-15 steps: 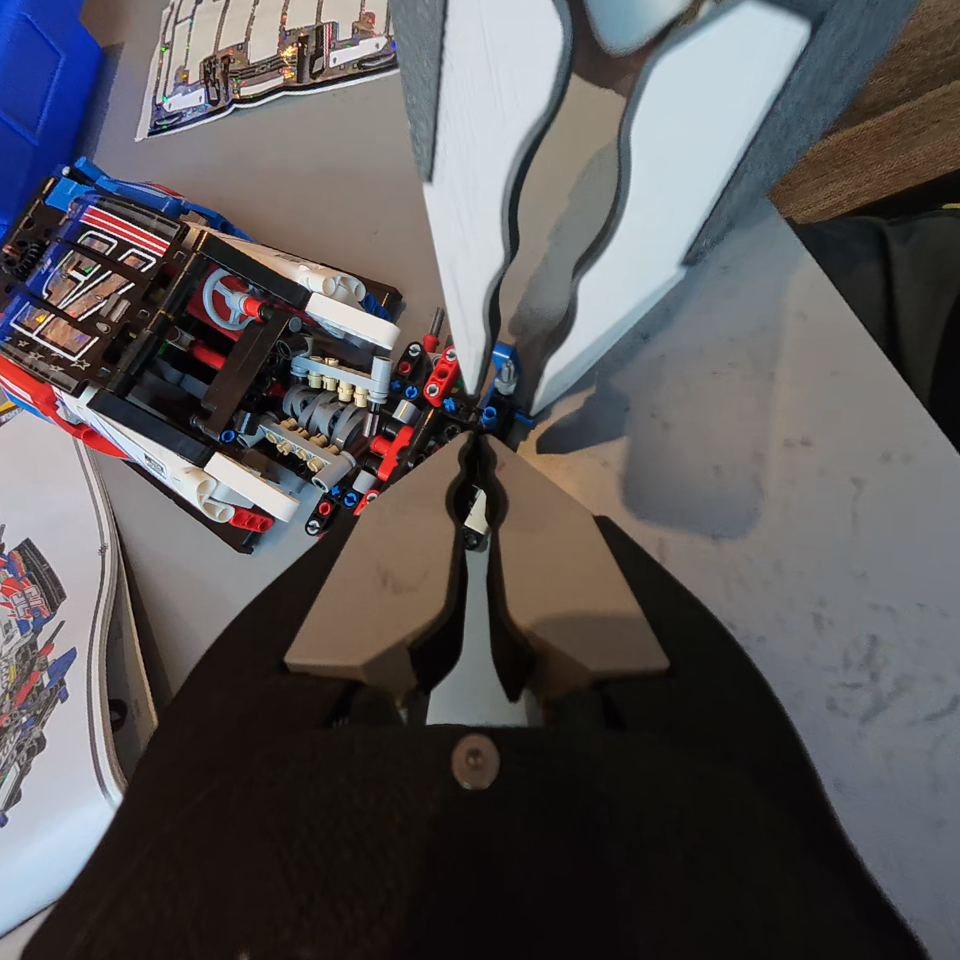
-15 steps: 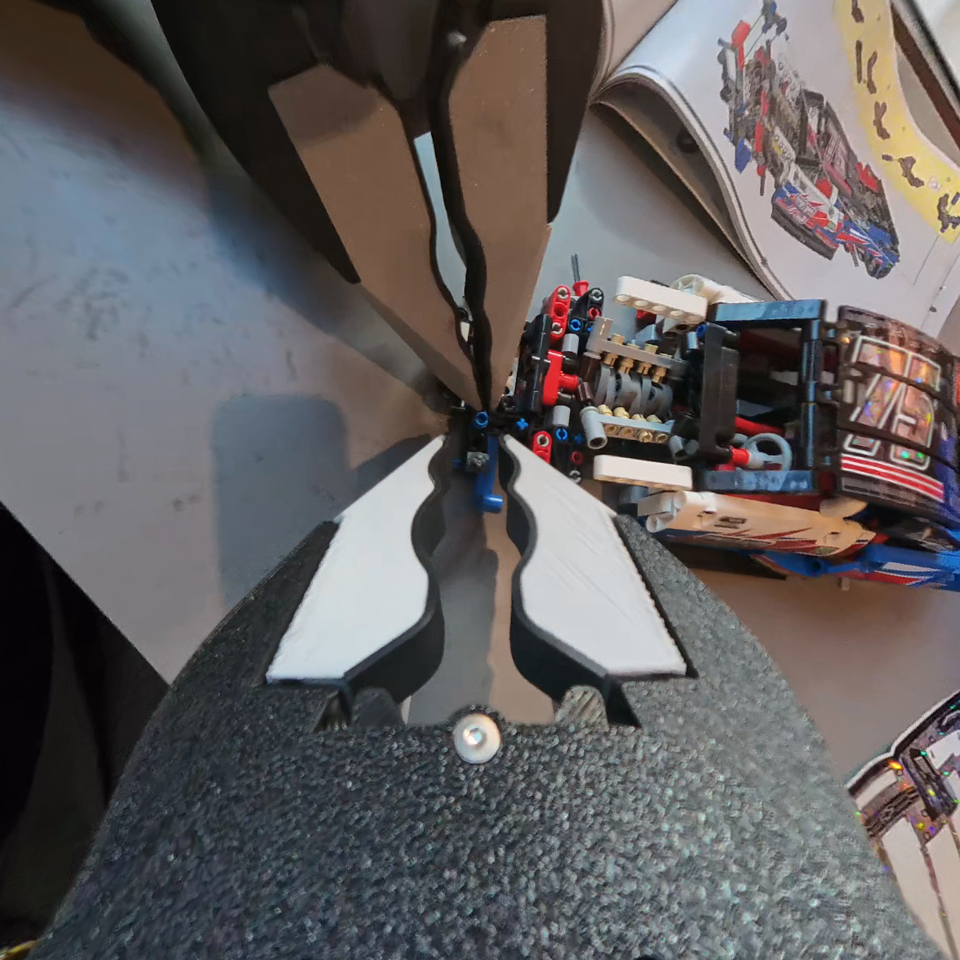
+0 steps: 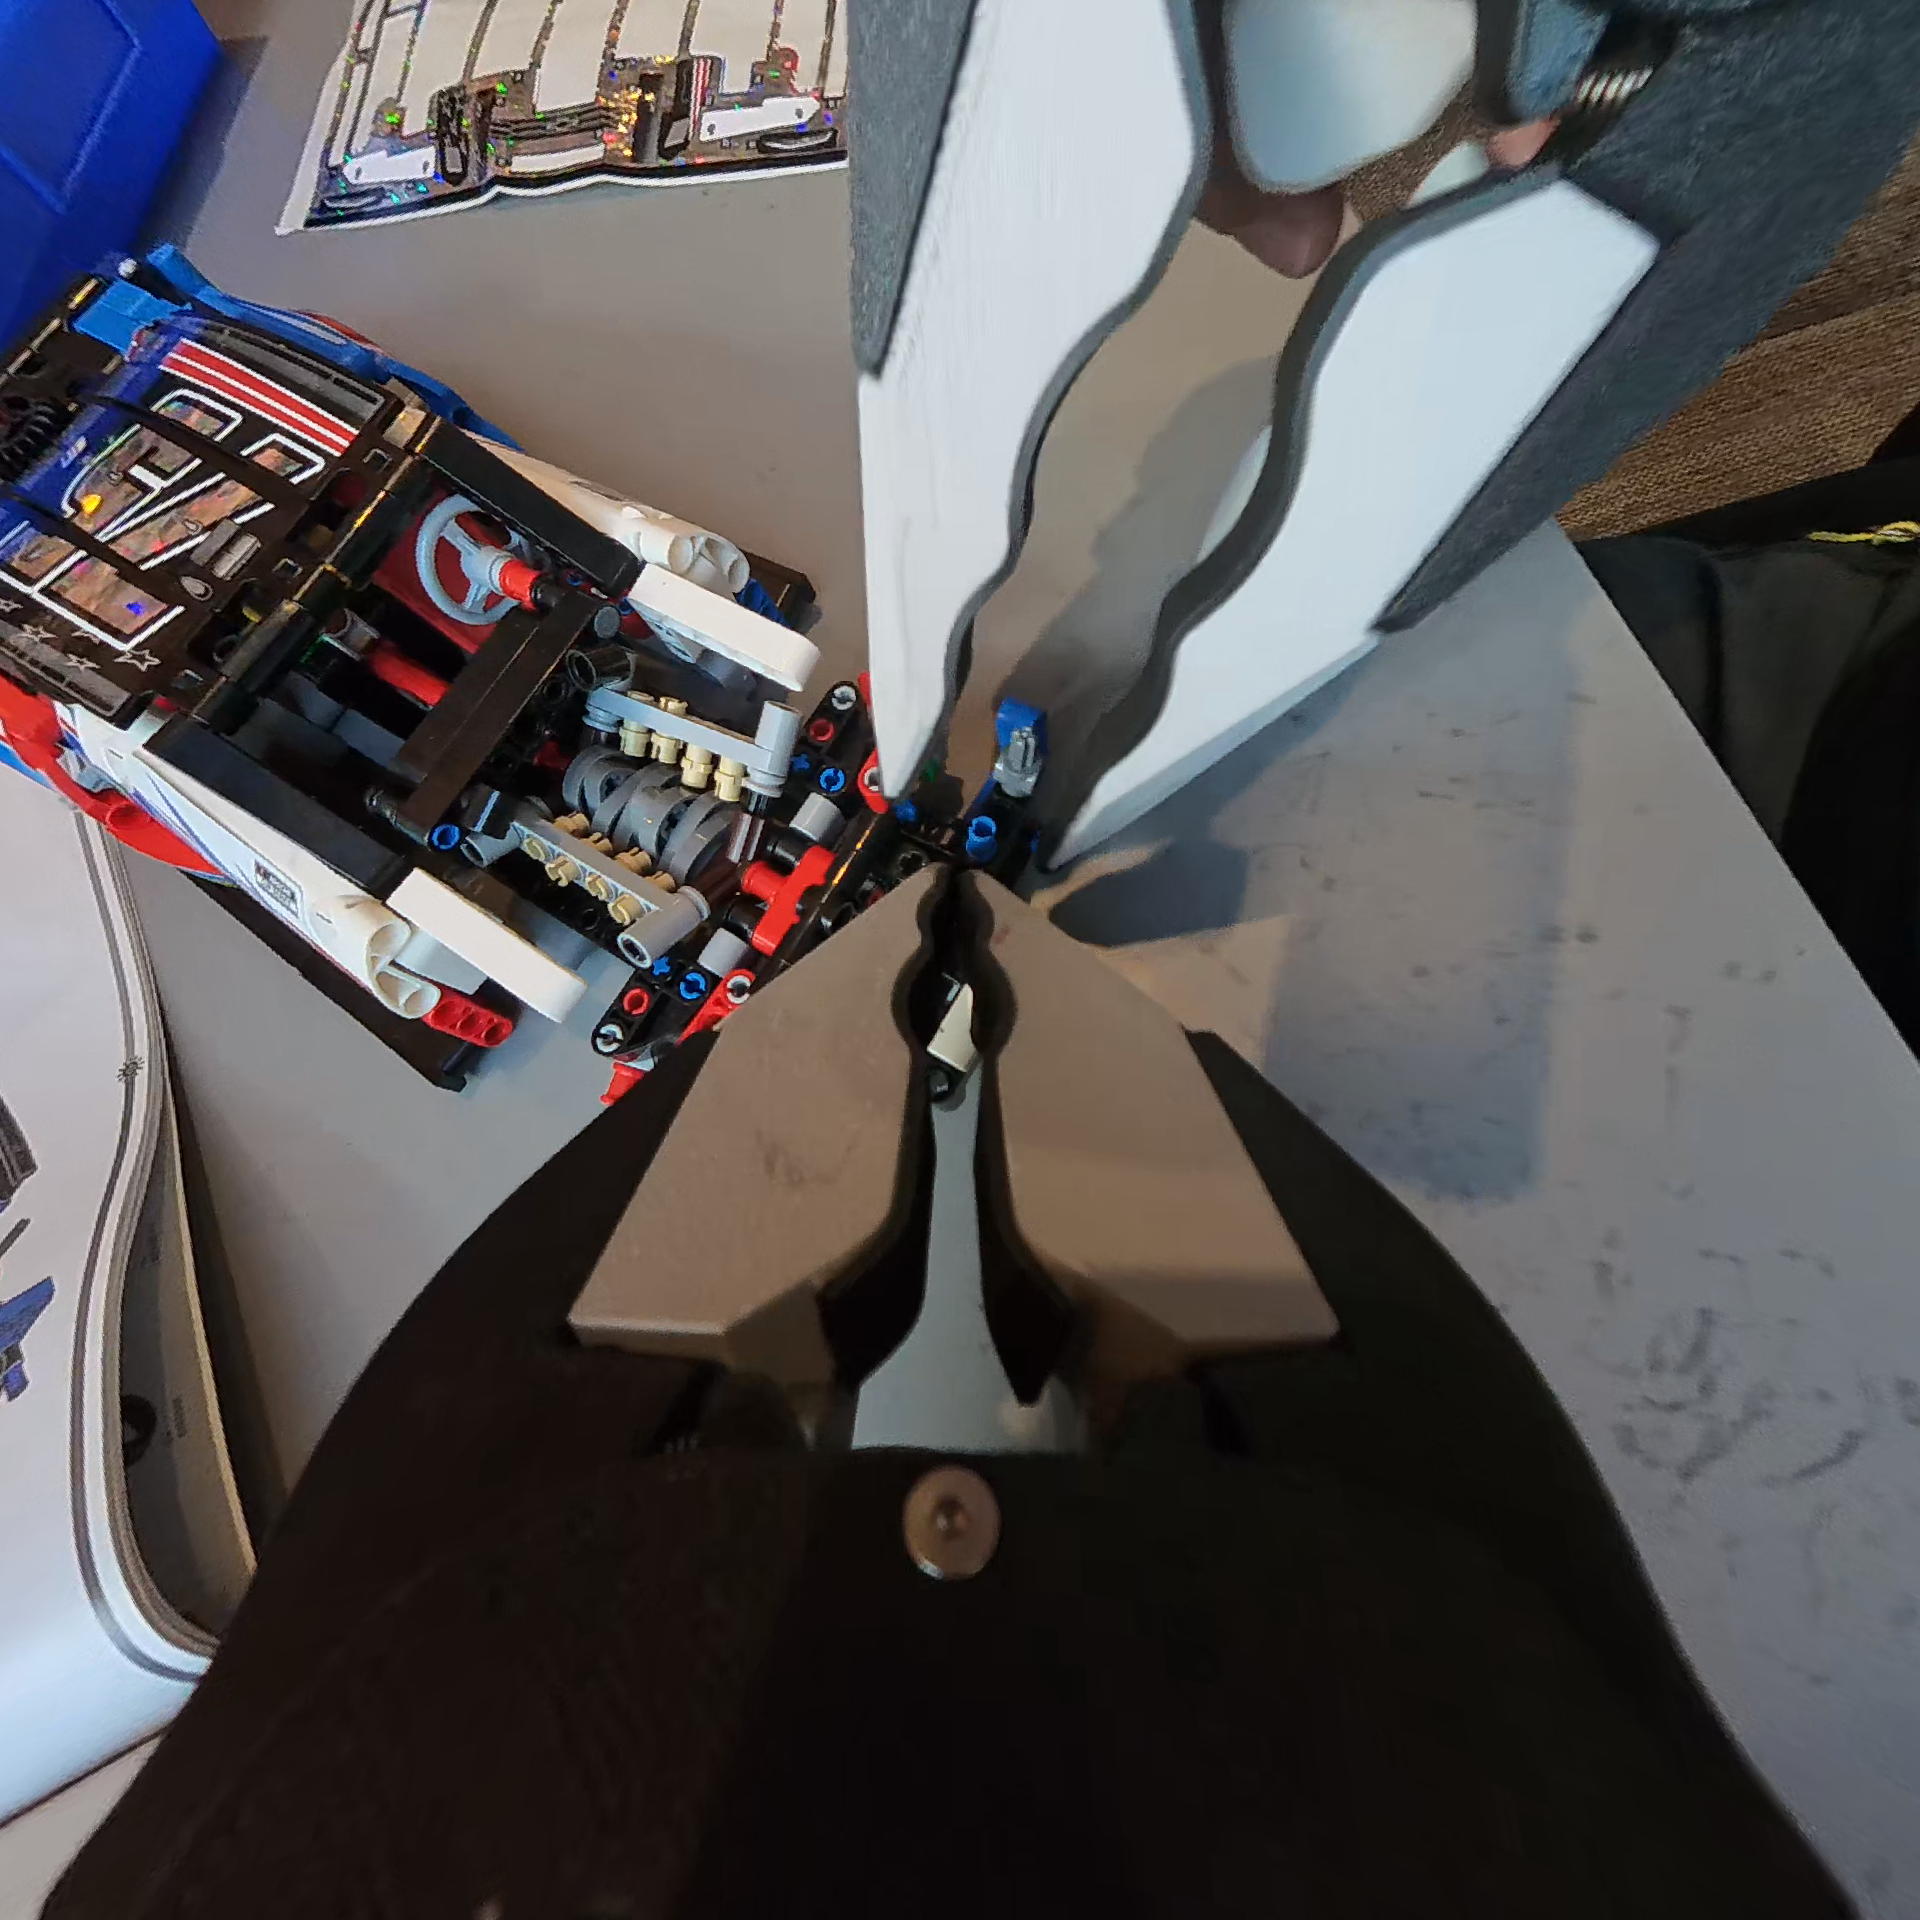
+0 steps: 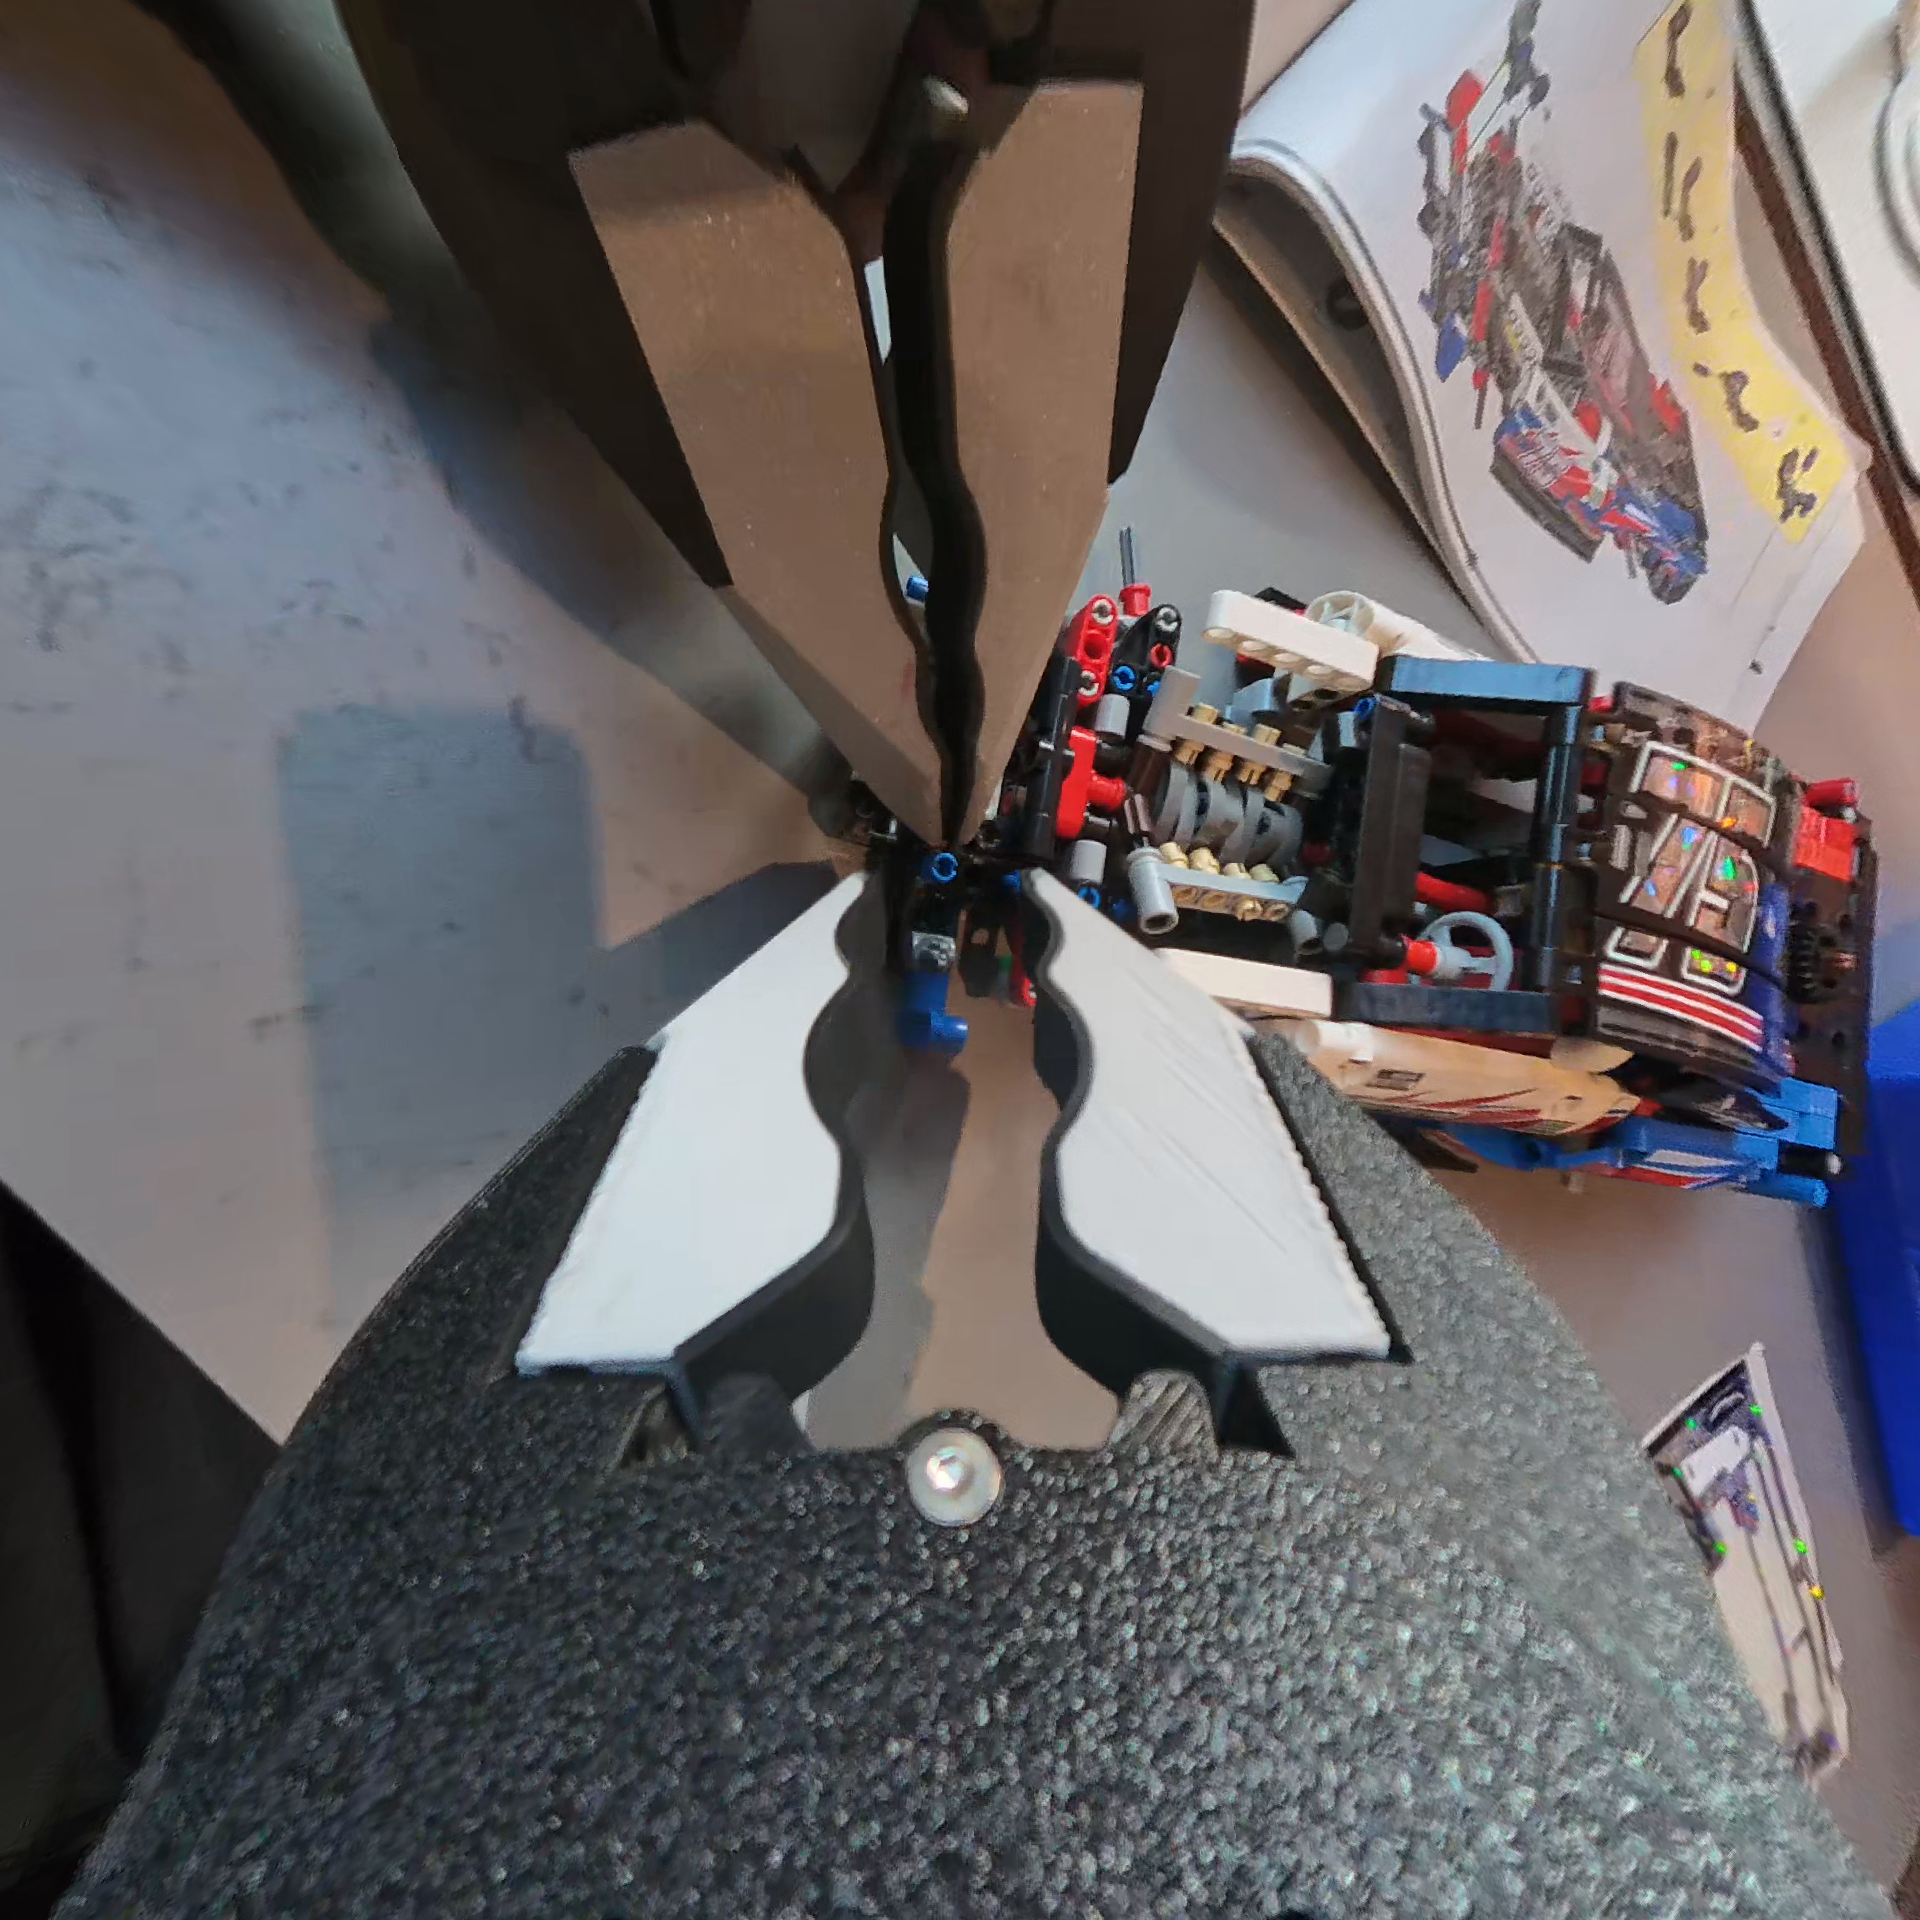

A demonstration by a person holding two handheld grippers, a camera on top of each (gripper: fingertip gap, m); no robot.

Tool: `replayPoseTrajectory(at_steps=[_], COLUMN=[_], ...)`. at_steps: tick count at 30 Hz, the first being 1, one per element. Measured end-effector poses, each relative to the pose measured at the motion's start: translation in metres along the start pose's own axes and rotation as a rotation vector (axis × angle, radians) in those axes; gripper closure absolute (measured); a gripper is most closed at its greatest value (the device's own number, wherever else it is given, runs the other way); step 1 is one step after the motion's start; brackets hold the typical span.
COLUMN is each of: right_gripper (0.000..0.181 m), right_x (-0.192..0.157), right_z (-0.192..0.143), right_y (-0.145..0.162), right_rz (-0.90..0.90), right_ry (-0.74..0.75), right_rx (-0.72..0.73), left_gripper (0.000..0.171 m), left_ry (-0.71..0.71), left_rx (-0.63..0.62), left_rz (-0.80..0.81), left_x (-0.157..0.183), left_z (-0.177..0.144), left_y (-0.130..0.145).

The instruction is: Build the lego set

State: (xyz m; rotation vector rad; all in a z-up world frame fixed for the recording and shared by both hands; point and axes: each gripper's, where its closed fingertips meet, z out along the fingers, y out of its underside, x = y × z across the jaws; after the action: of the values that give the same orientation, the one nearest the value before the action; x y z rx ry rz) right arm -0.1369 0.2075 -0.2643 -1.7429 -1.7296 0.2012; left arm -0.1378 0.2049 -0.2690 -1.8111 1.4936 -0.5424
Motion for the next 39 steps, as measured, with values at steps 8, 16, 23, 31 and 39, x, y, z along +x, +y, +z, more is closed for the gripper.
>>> replayPoseTrajectory(at_steps=[8,16,23,31,39], right_gripper=[0.161,0.161,0.163,0.170,0.158], right_x=[0.004,0.005,0.004,0.001,0.006], right_z=[0.001,0.005,0.007,0.009,-0.018], right_y=[0.003,0.003,0.004,0.002,0.008], right_rz=[-0.072,-0.073,-0.129,-0.113,0.106], right_ry=[0.056,0.034,-0.044,-0.061,-0.066], right_rx=[-0.057,-0.050,-0.131,-0.147,0.046], left_gripper=[0.171,0.171,0.171,0.171,0.171], left_ry=[-0.001,-0.005,-0.009,-0.010,-0.026], left_rx=[-0.001,-0.001,-0.008,-0.028,-0.045], left_rz=[-0.010,-0.006,-0.008,-0.029,0.006], left_x=[0.000,-0.001,-0.001,-0.002,-0.003], left_z=[0.000,0.000,0.000,0.001,0.002], left_y=[0.000,0.000,0.000,0.004,0.002])
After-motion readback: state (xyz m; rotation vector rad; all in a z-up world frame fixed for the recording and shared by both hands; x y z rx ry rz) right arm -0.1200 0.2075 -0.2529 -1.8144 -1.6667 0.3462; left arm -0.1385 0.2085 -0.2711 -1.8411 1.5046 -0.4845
